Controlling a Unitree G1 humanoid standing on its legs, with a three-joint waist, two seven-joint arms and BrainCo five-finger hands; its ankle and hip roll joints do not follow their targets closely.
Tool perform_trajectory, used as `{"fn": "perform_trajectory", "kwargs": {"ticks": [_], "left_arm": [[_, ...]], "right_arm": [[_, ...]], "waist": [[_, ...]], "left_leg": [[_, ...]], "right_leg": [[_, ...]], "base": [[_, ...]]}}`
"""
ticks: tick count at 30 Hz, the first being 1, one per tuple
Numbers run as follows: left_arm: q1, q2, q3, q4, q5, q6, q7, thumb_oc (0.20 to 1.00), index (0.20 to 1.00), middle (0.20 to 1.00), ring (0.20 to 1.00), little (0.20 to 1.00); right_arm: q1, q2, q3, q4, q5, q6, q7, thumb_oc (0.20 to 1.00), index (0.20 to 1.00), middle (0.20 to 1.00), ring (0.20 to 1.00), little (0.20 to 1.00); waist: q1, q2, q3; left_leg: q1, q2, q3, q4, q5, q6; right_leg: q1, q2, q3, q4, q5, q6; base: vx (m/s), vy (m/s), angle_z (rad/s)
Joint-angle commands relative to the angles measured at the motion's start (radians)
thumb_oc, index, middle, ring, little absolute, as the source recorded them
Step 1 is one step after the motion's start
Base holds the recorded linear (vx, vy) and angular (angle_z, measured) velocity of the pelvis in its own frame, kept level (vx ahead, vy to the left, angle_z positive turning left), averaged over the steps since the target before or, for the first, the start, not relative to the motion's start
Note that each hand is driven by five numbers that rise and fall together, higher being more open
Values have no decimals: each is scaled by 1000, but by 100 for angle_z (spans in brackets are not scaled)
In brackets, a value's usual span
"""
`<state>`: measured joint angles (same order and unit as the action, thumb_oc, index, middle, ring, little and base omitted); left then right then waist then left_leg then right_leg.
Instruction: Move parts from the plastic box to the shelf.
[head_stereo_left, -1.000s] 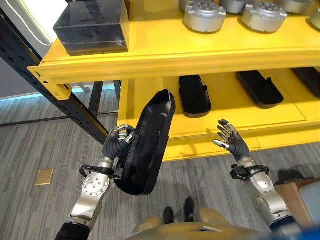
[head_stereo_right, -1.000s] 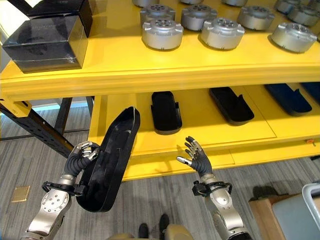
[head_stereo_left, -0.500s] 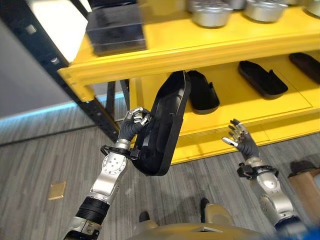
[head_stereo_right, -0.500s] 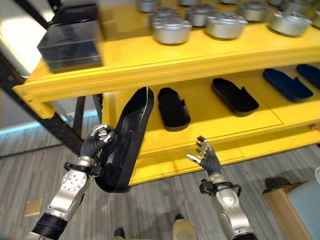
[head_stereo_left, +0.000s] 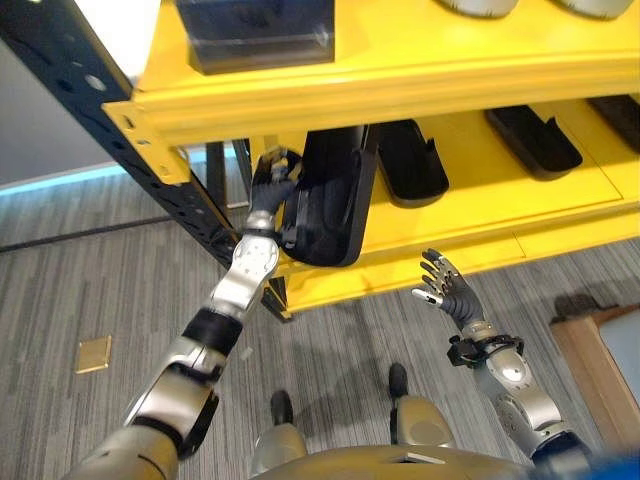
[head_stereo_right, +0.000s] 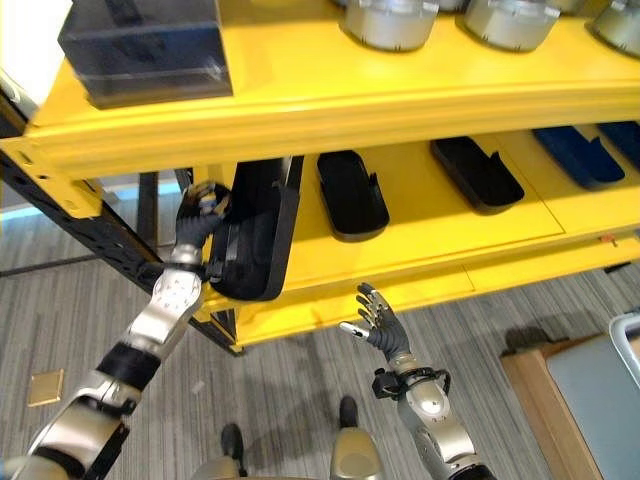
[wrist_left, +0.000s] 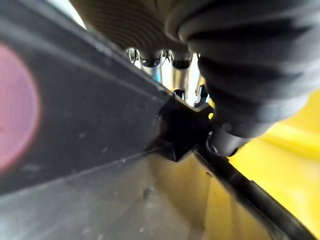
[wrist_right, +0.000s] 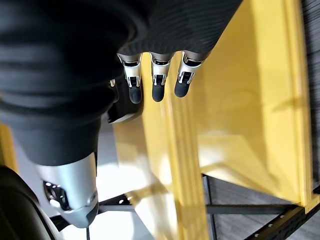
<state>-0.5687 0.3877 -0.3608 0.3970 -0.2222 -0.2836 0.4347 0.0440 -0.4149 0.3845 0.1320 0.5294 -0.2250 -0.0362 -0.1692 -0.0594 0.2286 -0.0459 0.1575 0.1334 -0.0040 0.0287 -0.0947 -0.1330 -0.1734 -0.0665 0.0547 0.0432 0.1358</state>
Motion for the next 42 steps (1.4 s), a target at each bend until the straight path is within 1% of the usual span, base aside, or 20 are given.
{"fn": "perform_trajectory", "kwargs": {"ticks": [1,3,5,8,11,12,17,18,21,23,24,27,28,32,37,41,42], "left_arm": [[-149,-24,19,52,2,-48,63,200,200,200,200,200],[-172,-29,15,71,-2,-47,71,200,200,200,200,200],[-238,-38,8,120,-13,-46,102,200,200,200,200,200],[-287,-27,17,149,-23,-53,129,200,200,200,200,200],[-333,1,47,164,-43,-61,161,200,200,200,200,200],[-345,21,72,165,-55,-67,183,200,200,200,200,200],[-373,61,108,176,-64,-72,218,200,200,200,200,200],[-392,85,120,188,-83,-81,227,200,200,200,200,200],[-421,118,136,209,-96,-84,245,200,200,200,200,200],[-458,158,153,238,-129,-89,262,200,200,200,200,200],[-464,172,159,237,-149,-93,263,200,200,200,200,200],[-487,199,153,258,-156,-86,261,200,200,200,200,200],[-487,200,152,258,-156,-86,261,200,200,200,200,200],[-528,247,127,325,-166,-65,243,200,200,200,200,200],[-600,302,76,426,-177,-32,207,200,200,200,200,200],[-642,317,45,487,-199,-16,177,200,200,200,200,200],[-659,325,25,536,-196,3,160,200,200,200,200,200]], "right_arm": [[-39,-13,22,-109,38,-52,-2,1000,1000,1000,1000,1000],[-45,-13,27,-111,40,-53,-1,1000,1000,1000,1000,1000],[-61,-21,45,-118,47,-62,-4,1000,1000,1000,1000,1000],[-69,-30,50,-125,49,-71,-8,1000,1000,1000,1000,1000],[-67,-37,51,-130,50,-78,-9,1000,1000,1000,1000,1000],[-62,-42,48,-134,50,-81,-7,1000,1000,1000,1000,1000],[-54,-49,45,-132,57,-86,-3,1000,1000,1000,1000,1000],[-49,-53,45,-131,65,-89,-1,1000,1000,1000,1000,1000],[-40,-56,44,-130,75,-89,7,1000,1000,1000,1000,1000],[-31,-68,43,-134,87,-83,16,1000,1000,1000,1000,1000],[-25,-69,40,-134,90,-80,16,1000,1000,1000,1000,1000],[-23,-73,40,-130,97,-78,19,1000,1000,1000,1000,1000],[-23,-73,40,-130,97,-78,19,1000,1000,1000,1000,1000],[-15,-81,33,-132,105,-76,27,1000,1000,1000,1000,1000],[2,-90,23,-138,115,-75,39,1000,1000,1000,1000,1000],[17,-98,18,-144,120,-71,48,1000,1000,1000,1000,1000],[28,-101,15,-142,126,-70,55,1000,1000,1000,1000,1000]], "waist": [[2,-22,20],[-2,-21,24],[-18,-20,39],[-28,-20,52],[-37,-24,64],[-38,-26,66],[-40,-31,69],[-40,-34,68],[-42,-36,64],[-41,-35,60],[-39,-33,56],[-35,-27,51],[-36,-27,50],[-35,-20,39],[-35,-13,28],[-38,-8,22],[-41,-4,14]], "left_leg": [[-53,48,-1,72,20,-13],[-61,50,0,74,21,-15],[-81,58,4,82,27,-18],[-108,66,4,97,31,-22],[-145,78,-1,117,36,-28],[-162,84,-7,127,37,-32],[-198,95,-22,157,34,-39],[-221,97,-32,177,30,-42],[-253,102,-46,212,18,-45],[-317,104,-68,285,-13,-51],[-349,105,-78,321,-26,-51],[-393,107,-92,371,-44,-52],[-396,107,-93,373,-44,-52],[-451,108,-107,428,-60,-53],[-497,104,-117,450,-66,-50],[-537,103,-126,473,-71,-47],[-540,106,-126,487,-100,-51]], "right_leg": [[-41,-18,8,89,19,14],[-53,-16,12,95,19,14],[-87,-8,24,112,22,13],[-124,-2,31,135,20,13],[-163,5,34,163,15,9],[-180,9,34,175,11,6],[-205,14,23,206,-1,2],[-217,17,18,222,-10,-1],[-239,19,13,257,-26,-5],[-282,15,4,326,-59,-10],[-306,11,-1,362,-72,-12],[-337,4,-9,414,-95,-17],[-339,4,-9,415,-96,-17],[-385,-1,-10,473,-117,-22],[-433,-1,-13,500,-123,-25],[-468,-3,-12,519,-125,-25],[-472,0,-5,534,-153,-21]], "base": [[-75,-15,0],[-48,-10,-9],[-85,-36,-15],[-82,-51,-10],[-60,-68,-5],[-47,-79,-5],[-19,-58,0],[-6,-43,7],[-12,-46,17],[-16,-62,29],[-15,-39,26],[2,-22,14],[-3,-17,13],[0,-5,13],[-3,-2,3],[17,1,0],[0,0,0]]}}
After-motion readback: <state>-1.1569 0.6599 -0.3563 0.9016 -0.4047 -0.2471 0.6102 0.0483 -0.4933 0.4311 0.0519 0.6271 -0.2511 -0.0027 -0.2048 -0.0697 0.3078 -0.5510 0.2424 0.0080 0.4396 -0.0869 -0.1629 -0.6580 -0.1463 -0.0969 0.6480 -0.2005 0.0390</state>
